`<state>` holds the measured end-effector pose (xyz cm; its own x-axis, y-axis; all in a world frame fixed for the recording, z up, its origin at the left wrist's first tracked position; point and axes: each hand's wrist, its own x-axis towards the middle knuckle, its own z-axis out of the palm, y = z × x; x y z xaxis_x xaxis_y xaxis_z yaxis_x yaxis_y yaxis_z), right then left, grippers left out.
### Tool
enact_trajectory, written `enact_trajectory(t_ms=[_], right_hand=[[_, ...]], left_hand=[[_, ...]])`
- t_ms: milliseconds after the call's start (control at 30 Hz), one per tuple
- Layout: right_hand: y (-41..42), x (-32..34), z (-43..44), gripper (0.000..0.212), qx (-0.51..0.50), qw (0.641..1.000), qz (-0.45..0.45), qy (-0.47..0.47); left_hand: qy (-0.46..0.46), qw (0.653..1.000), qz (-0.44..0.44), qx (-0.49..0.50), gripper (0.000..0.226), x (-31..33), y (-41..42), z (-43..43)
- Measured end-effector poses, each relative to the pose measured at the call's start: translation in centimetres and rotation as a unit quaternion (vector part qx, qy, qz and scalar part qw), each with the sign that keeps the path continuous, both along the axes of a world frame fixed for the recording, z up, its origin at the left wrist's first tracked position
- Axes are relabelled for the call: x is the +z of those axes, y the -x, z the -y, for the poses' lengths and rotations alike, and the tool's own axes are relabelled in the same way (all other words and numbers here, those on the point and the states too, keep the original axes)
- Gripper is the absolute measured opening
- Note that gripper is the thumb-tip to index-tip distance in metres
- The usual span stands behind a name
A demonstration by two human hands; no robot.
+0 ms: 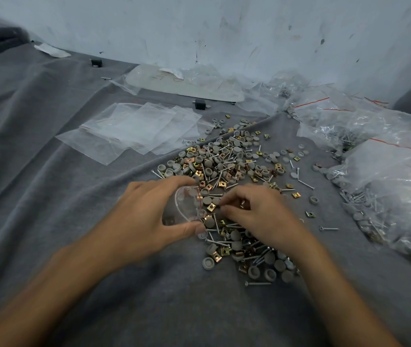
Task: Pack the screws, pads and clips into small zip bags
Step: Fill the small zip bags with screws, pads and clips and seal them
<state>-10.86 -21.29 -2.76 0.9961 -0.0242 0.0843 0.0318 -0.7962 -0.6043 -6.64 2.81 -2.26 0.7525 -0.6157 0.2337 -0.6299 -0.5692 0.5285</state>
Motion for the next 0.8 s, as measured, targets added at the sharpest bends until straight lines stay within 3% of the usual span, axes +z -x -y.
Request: enact_trajectory(t_ms=[100,200,400,600,700,800], right_hand=[[-0.1,-0.5,-0.7,0.013,0.014,0.997,-0.006,0.081],[-0.1,-0.9,-1.4,0.024,0.027,0.995,-0.004,0.096],[-0.4,-0.9,-1.5,0.015,0.009,0.994,-0.005,0.112],[-0.3,-1.0,-1.6,0.019,0.019,0.988,-0.004,0.153],[-0.3,-0.8,-1.6,0.016,-0.001,0.991,0.015,0.133],[-0.2,-0.2,-1.7,0.013,-0.015,0.997,0.067,0.018]], left_hand=[[-0.008,1.000,0.000,0.002,0.078,0.0,0.0,0.0],[-0.012,1.000,-0.003,0.002,0.080,-0.1,0.0,0.0],[-0.012,1.000,-0.013,0.005,0.079,0.0,0.0,-0.1],[-0.026,1.000,-0.010,-0.001,0.084,-0.2,0.0,0.1],[0.022,1.000,-0.013,0.003,0.080,0.1,-0.1,-0.1],[0.082,0.995,-0.054,0.024,0.078,0.6,-0.4,-0.2]])
